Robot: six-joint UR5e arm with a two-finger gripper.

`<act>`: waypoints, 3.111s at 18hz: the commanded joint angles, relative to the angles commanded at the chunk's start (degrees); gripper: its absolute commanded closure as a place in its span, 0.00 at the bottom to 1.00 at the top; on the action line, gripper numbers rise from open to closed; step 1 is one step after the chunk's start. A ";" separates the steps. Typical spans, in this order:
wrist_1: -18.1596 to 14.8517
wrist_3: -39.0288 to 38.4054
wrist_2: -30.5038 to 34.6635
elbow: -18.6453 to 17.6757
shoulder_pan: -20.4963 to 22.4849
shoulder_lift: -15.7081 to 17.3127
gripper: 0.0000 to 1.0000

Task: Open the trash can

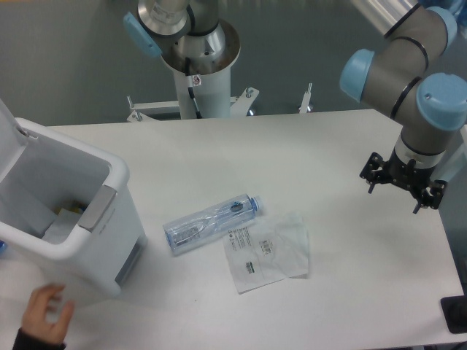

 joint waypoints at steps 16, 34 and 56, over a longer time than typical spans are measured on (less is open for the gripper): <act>0.44 0.09 -0.35 -1.67 -0.53 1.05 0.00; -6.86 -19.16 -4.13 -3.25 -6.33 6.50 0.00; -6.77 -18.46 -3.87 -0.88 -2.64 4.66 0.00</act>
